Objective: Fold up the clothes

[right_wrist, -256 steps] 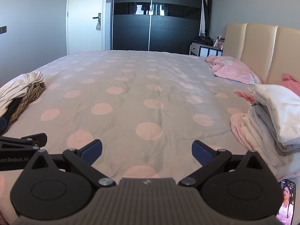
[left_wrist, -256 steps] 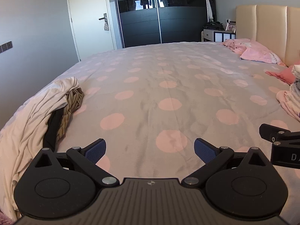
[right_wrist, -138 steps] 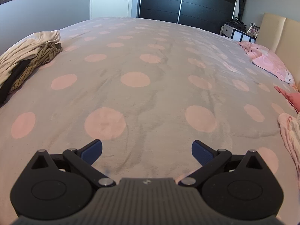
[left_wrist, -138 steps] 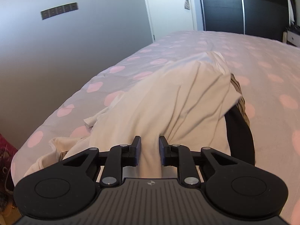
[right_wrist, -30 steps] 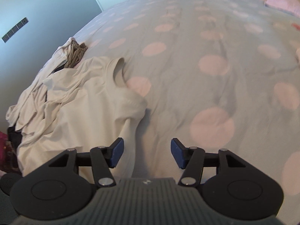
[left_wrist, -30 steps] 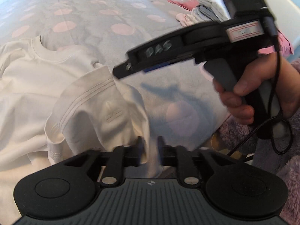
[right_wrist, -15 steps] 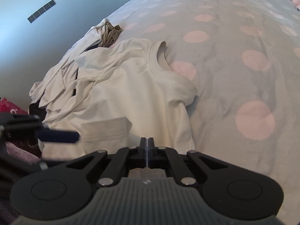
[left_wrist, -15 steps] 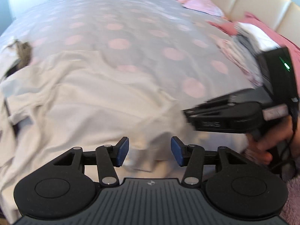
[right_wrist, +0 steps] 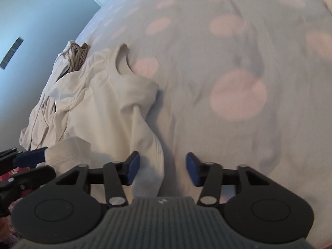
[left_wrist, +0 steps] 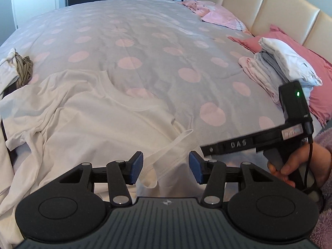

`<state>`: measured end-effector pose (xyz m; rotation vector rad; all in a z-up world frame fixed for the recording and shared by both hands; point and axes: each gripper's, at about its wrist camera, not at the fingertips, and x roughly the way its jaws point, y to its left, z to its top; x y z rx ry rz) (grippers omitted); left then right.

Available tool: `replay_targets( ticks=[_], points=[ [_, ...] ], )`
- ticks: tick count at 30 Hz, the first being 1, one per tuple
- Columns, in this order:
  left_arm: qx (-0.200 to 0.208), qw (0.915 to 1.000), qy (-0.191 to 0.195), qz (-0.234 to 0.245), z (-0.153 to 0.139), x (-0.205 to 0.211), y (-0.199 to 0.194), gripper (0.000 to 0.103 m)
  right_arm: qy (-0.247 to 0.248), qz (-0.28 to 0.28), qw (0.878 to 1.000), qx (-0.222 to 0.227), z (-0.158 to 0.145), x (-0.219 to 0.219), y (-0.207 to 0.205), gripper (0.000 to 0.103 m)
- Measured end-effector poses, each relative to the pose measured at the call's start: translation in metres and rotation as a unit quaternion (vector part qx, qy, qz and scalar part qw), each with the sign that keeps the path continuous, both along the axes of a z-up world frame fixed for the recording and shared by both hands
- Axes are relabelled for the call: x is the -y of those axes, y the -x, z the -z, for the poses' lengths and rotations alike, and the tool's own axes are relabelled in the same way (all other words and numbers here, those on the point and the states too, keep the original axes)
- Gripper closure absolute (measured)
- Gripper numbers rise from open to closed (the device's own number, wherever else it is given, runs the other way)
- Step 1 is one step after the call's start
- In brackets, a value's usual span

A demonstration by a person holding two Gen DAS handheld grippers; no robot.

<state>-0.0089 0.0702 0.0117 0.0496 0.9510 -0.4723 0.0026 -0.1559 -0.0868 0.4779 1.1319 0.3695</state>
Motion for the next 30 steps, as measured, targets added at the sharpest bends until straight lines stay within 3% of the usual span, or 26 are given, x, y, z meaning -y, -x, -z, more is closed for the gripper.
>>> replay_targets(
  ticks=[1, 3, 7, 14, 17, 22, 30],
  points=[
    [0.003, 1.0000, 0.007, -0.002, -0.003, -0.001, 0.000, 0.057, -0.011, 0.002, 1.000, -0.006, 0.003, 0.000, 0.001, 0.098],
    [0.011, 0.9996, 0.025, -0.002, -0.011, -0.003, 0.000, 0.057, -0.016, -0.003, 1.000, 0.001, -0.001, -0.005, 0.004, 0.097],
    [0.010, 0.9987, 0.049, 0.008, -0.023, 0.001, -0.004, 0.057, 0.013, -0.054, 0.997, 0.058, -0.028, -0.030, 0.014, 0.099],
    [-0.067, 0.9954, 0.067, 0.013, -0.011, 0.003, -0.023, 0.058, 0.006, -0.134, 0.986, 0.095, -0.052, -0.062, 0.033, 0.099],
    [-0.092, 0.9945, 0.047, 0.019, -0.003, 0.003, -0.025, 0.058, -0.013, -0.164, 0.982, 0.095, -0.053, -0.073, 0.042, 0.099],
    [-0.088, 0.9955, 0.000, 0.034, 0.007, 0.009, -0.017, 0.058, -0.033, -0.218, 0.969, 0.111, -0.058, -0.091, 0.052, 0.099],
    [-0.067, 0.9944, -0.081, 0.006, 0.023, 0.003, -0.018, 0.065, -0.045, -0.262, 0.956, 0.120, -0.064, -0.105, 0.062, 0.099]
  ],
)
